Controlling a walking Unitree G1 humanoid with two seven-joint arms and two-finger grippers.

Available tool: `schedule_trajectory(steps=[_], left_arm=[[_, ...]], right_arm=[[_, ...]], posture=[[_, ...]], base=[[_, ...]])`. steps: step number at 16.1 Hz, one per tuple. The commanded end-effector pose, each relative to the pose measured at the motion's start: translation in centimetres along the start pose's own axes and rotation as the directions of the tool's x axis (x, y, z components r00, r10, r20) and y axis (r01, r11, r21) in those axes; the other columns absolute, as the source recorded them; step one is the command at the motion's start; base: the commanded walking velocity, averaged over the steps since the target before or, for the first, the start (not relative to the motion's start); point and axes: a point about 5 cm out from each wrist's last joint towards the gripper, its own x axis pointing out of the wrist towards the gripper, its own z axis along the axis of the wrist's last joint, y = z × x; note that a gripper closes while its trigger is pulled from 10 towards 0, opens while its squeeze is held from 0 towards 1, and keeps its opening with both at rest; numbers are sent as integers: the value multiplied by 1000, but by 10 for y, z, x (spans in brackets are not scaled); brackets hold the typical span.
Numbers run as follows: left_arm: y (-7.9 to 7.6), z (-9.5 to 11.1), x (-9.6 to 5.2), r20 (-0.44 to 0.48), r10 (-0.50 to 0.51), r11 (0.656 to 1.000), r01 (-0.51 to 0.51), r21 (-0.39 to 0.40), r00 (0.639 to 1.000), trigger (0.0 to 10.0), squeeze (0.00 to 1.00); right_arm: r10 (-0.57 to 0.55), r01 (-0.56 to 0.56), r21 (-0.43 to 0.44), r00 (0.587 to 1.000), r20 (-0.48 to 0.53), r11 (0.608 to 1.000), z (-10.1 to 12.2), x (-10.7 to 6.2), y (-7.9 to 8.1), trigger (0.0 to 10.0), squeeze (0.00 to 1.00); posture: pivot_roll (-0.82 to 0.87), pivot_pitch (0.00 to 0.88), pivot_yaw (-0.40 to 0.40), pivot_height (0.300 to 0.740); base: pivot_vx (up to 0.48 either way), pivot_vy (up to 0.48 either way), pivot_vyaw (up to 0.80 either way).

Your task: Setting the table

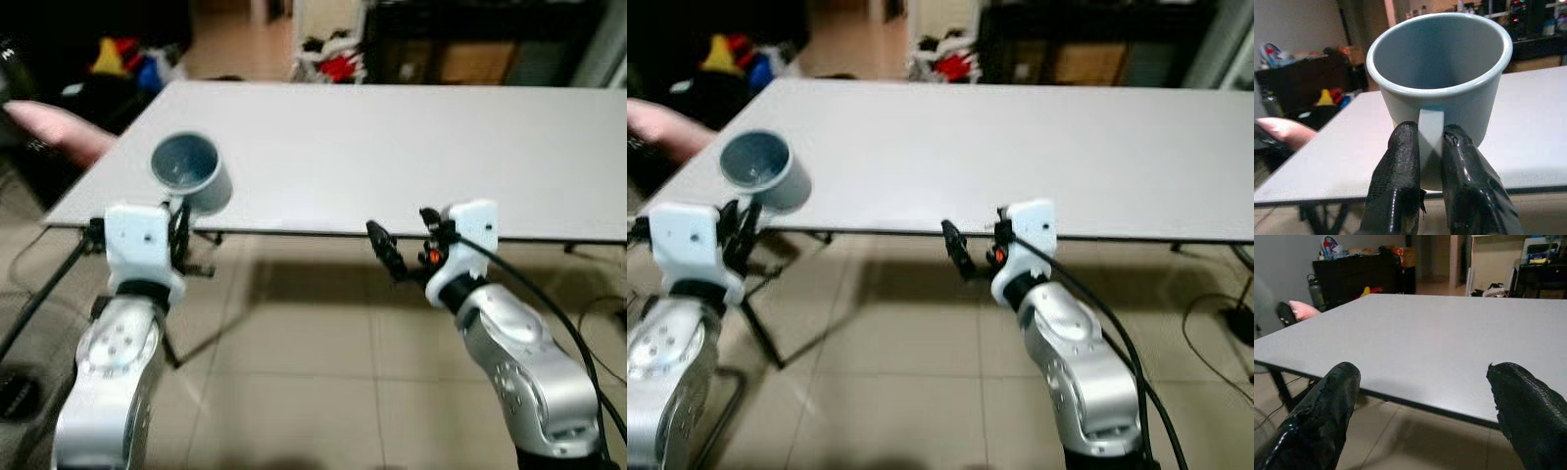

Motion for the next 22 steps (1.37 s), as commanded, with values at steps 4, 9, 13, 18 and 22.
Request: schedule_trajectory(steps=[4,9,13,18,22], left_arm=[[2,2,-2,2,2,1000,-2,1,1000,10000,0],[6,-2,-3,-17,7,1000,-7,4,1000,10000,0],[3,-5,-2,-29,-20,1000,20,22,999,10000,0],[0,-8,-1,-40,-38,999,39,23,998,10000,0],[-1,-8,-2,-39,-52,998,53,29,998,10000,0]], right_arm=[[13,-13,-28,1000,1,1000,1,5,1,10000,0],[39,-40,-51,999,-8,998,-2,4,6,10000,0],[0,0,-20,1000,-9,1000,-4,1,-2,10000,0],[-14,14,-30,1000,1,999,-1,-1,-9,10000,0],[-8,8,-41,1000,-1,999,-1,-1,-9,10000,0]], posture=[[-84,0,37,740],[-88,4,48,740],[-99,3,59,740],[-103,0,59,740],[-107,0,56,740]], base=[[437,0,0],[438,0,0],[412,0,0],[394,0,0],[379,0,0]])
